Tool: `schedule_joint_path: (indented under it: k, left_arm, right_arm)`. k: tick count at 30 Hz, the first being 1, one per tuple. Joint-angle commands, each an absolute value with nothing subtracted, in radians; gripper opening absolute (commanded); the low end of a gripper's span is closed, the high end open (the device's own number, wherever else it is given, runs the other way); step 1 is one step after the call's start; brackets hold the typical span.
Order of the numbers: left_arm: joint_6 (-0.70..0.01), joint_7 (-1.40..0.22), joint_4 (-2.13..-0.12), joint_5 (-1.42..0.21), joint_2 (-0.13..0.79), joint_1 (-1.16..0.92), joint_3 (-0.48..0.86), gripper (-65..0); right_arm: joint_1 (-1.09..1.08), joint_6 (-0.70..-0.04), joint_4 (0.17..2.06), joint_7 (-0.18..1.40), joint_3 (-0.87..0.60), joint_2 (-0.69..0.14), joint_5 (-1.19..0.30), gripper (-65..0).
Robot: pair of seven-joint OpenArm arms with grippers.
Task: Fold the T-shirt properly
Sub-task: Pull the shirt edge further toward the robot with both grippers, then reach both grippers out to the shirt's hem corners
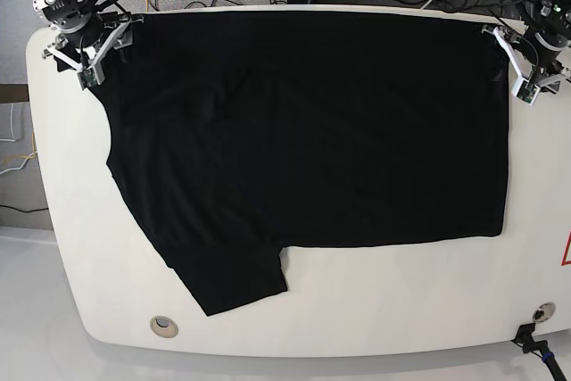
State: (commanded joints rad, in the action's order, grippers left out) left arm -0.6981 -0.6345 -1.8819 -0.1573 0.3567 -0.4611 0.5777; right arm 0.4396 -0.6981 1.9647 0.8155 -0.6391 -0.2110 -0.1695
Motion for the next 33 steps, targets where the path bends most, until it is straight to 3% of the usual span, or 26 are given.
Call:
schedule_joint_path:
  k: [8,16,22,33]
  left_arm:
    - [-0.698,-0.727,-1.853,-0.156,0.355,-0.251,0.559,-31.5]
    - [-0.698,-0.72,-1.566,-0.143,0.358,0.073,0.461,-31.5]
    - [-0.698,-0.61,-1.251,-0.082,0.364,0.282,0.447,-31.5]
    - [-0.698,-0.398,-0.8,-0.021,0.407,0.499,0.446,-31.5]
  right_arm:
    - [0.251,-0.698,1.919,0.875,-0.636,-0.228,-0.168,-22.5]
    - [-0.096,-0.698,1.6,0.854,-0.51,-0.274,-0.162,-22.5]
    - [-0.338,-0.698,1.293,0.714,-0.395,-0.292,-0.07,-22.5]
    - [-0.671,-0.698,0.653,0.338,-0.392,-0.312,0.079,-22.5]
